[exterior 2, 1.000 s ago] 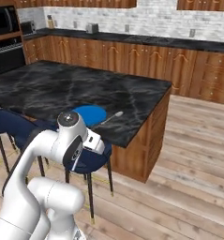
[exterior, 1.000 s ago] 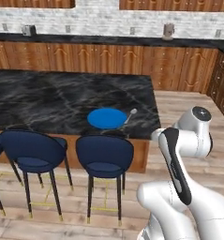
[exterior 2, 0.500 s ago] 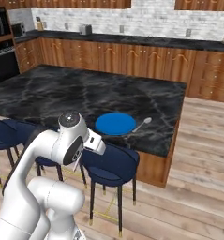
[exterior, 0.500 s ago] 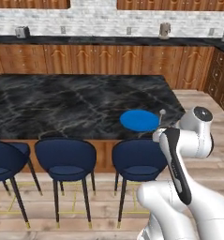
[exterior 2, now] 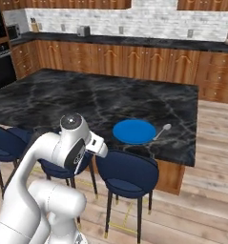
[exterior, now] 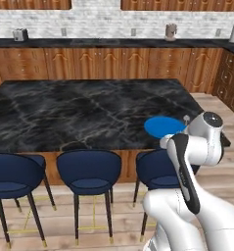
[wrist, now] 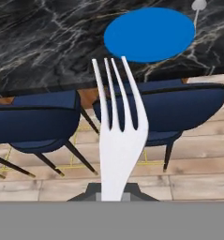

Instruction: Take the fork and place it on the left side of the plate. Then take the spoon and place it on the right side of the plate. Make sure they're directly next to the plate.

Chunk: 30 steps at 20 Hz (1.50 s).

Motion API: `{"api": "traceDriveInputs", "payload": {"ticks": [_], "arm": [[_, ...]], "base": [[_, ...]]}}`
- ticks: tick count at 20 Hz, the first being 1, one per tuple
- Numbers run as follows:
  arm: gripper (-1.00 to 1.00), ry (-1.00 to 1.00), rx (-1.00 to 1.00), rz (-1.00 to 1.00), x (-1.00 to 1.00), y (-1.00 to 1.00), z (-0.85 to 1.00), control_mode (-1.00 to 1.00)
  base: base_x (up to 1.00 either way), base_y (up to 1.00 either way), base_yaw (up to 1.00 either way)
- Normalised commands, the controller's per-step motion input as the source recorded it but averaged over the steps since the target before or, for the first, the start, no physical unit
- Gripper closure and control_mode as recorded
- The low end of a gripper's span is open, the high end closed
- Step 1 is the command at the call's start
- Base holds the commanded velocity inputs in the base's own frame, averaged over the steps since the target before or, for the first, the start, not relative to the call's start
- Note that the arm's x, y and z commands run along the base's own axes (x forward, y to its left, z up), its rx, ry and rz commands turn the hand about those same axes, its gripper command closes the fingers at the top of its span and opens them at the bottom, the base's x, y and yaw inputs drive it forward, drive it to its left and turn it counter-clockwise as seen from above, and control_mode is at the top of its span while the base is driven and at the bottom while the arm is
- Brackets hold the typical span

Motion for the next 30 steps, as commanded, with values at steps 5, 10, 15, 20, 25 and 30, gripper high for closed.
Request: {"api": "traceDriveInputs", "payload": {"ticks": [5,10,15,20,25,30], "arm": [[1.0,0.0,0.0,0.0,0.0,0.0,0.0,1.0],[1.0,0.0,0.0,0.0,0.0,0.0,0.0,1.0],[1.0,0.05,-0.01,-0.01,0.09,0.04,0.05,-1.0],[1.0,0.18,-0.03,0.05,0.81,0.07,0.06,-1.0],[1.0,0.11,-0.01,0.16,0.89,-0.01,0.0,-1.0],[1.0,0.12,0.0,0.17,0.95,-0.06,-0.01,-1.0]], "base": [[0.5,0.42,-0.11],[0.57,0.27,-0.09],[0.4,0.18,-0.06],[0.0,0.0,0.0],[0.0,0.0,0.0],[0.0,0.0,0.0]]}}
